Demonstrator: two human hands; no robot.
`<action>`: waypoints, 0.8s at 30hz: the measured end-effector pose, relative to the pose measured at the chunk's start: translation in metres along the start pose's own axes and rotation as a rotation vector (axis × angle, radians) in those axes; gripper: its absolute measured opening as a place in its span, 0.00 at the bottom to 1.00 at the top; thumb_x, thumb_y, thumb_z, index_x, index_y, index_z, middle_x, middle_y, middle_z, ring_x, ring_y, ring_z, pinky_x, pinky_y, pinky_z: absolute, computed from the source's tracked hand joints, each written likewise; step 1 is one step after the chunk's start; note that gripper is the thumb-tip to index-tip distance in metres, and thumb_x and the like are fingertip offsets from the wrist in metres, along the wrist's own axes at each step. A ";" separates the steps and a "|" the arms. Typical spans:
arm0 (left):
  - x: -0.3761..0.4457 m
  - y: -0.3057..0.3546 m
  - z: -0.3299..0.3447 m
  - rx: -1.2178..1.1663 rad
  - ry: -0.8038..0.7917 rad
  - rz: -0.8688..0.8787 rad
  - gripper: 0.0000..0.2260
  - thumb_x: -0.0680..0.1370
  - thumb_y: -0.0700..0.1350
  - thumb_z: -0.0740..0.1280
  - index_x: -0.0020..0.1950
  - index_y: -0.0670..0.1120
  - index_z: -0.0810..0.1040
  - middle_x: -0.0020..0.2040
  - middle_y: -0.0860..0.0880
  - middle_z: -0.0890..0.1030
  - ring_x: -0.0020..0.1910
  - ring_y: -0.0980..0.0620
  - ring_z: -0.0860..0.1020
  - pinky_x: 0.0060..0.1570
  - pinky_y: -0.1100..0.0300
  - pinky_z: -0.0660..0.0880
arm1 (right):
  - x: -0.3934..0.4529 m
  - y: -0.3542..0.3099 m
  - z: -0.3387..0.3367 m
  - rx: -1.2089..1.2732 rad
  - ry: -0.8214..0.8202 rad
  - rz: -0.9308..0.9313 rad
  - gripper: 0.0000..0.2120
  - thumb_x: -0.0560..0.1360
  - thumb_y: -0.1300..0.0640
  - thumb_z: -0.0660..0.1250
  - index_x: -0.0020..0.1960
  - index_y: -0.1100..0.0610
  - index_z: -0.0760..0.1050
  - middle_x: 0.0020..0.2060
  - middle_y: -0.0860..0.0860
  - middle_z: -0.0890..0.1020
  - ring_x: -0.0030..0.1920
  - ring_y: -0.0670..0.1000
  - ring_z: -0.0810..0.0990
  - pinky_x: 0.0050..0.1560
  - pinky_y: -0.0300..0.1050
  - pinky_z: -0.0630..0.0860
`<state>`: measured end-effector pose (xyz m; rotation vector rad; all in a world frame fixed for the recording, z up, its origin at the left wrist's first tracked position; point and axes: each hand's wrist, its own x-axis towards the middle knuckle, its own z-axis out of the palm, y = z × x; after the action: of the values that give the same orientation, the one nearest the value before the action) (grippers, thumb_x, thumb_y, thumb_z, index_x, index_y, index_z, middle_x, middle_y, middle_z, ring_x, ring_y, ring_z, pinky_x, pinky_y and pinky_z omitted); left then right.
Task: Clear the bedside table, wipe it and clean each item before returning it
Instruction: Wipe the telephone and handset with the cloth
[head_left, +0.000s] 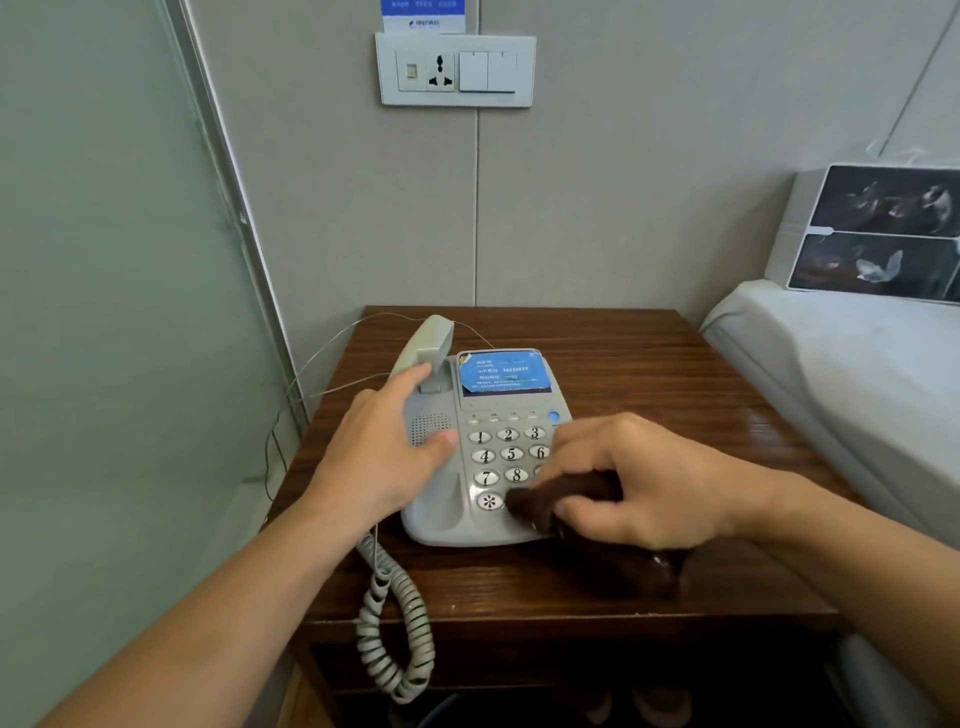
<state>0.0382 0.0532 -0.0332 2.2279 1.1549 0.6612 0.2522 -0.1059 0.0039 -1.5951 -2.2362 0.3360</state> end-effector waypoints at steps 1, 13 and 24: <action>0.000 0.001 -0.001 0.002 -0.001 -0.001 0.36 0.77 0.56 0.74 0.81 0.62 0.61 0.74 0.49 0.70 0.73 0.48 0.71 0.61 0.55 0.68 | 0.009 0.003 -0.002 -0.003 0.095 -0.010 0.11 0.77 0.53 0.69 0.58 0.47 0.84 0.47 0.43 0.82 0.51 0.45 0.82 0.55 0.45 0.78; 0.001 -0.001 0.000 0.014 0.023 0.021 0.36 0.76 0.56 0.75 0.81 0.60 0.63 0.73 0.48 0.72 0.71 0.47 0.72 0.66 0.52 0.70 | 0.036 -0.004 0.019 -0.180 0.136 0.074 0.15 0.76 0.46 0.64 0.59 0.48 0.82 0.46 0.46 0.78 0.49 0.49 0.78 0.52 0.52 0.77; 0.001 -0.001 0.000 0.005 0.013 0.011 0.36 0.77 0.56 0.75 0.81 0.61 0.61 0.75 0.48 0.70 0.74 0.46 0.70 0.68 0.51 0.69 | 0.027 -0.019 0.022 -0.158 0.240 0.090 0.12 0.79 0.47 0.65 0.58 0.46 0.83 0.46 0.46 0.78 0.49 0.47 0.76 0.52 0.47 0.76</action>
<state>0.0380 0.0540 -0.0334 2.2389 1.1525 0.6789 0.2189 -0.0862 -0.0039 -1.7191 -2.0560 -0.0107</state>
